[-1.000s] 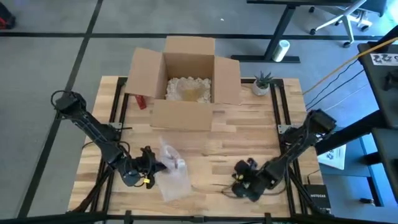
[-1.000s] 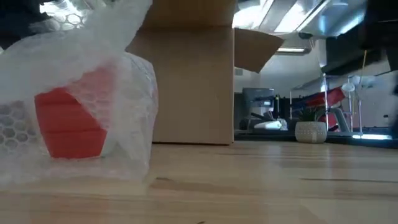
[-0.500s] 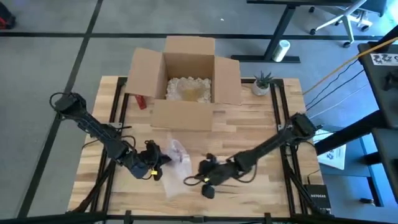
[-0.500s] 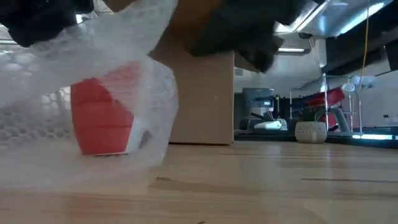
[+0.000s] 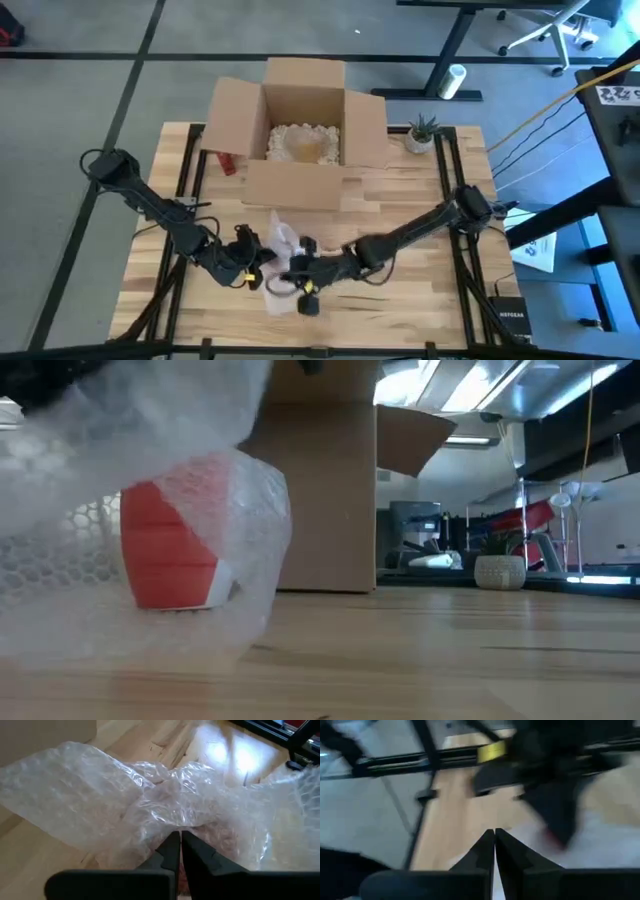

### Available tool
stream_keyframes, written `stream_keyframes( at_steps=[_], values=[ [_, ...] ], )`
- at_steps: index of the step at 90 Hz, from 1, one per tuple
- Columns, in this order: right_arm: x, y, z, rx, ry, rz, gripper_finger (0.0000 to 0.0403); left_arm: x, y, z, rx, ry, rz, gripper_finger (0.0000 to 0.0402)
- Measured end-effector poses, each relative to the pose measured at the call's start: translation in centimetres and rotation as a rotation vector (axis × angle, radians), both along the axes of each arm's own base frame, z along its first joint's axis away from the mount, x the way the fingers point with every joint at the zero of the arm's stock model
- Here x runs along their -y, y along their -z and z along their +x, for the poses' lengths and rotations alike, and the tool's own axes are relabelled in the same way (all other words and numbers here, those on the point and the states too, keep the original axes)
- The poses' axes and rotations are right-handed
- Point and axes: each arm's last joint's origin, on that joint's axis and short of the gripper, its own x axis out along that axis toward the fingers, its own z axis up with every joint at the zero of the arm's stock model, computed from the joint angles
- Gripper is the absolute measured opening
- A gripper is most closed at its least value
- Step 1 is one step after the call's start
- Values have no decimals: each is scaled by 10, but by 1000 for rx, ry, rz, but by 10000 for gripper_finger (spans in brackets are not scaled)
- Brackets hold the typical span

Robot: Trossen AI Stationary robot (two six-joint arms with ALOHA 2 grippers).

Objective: Wrap mug
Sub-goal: Wrap the red mug with bubble wrap

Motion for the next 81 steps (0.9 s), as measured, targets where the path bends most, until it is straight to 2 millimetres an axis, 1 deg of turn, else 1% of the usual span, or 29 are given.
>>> stream_keyframes(
  at_steps=[6, 10, 16, 28, 33, 39, 53, 60, 65, 70, 81],
  values=[
    [10, 5, 2, -64, 21, 28, 0, 0, 0, 0, -1, 0, 1, 0],
    [12, 9, 0, -123, 20, 22, 0, 0, 0, 0, -3, -1, 3, 0],
    [11, 13, -7, -217, 40, -9, 0, 0, 1, -1, -7, -2, 7, 0],
    [9, 13, -22, -356, 144, -77, 0, 1, 1, -1, -9, 5, 12, 0],
    [9, 22, -26, -405, 146, -61, 0, 1, 1, -1, -8, 5, 12, 0],
    [7, 36, -30, -445, 139, -28, 0, 1, 1, -1, -8, 5, 12, 0],
    [6, 74, -38, -449, 151, 75, 0, 1, 1, -1, -8, 5, 11, 0],
    [5, 89, -38, -387, 128, 154, 0, 1, 1, -1, -8, 6, 12, 0],
    [2, 94, -37, -319, 114, 212, 0, 1, 1, -1, -8, 6, 12, 0],
    [0, 93, -35, -260, 102, 241, 0, 1, 0, -1, -8, 6, 12, 0],
    [-4, 93, -33, -224, 89, 257, 0, 1, 0, -1, -8, 6, 11, 0]
  ],
)
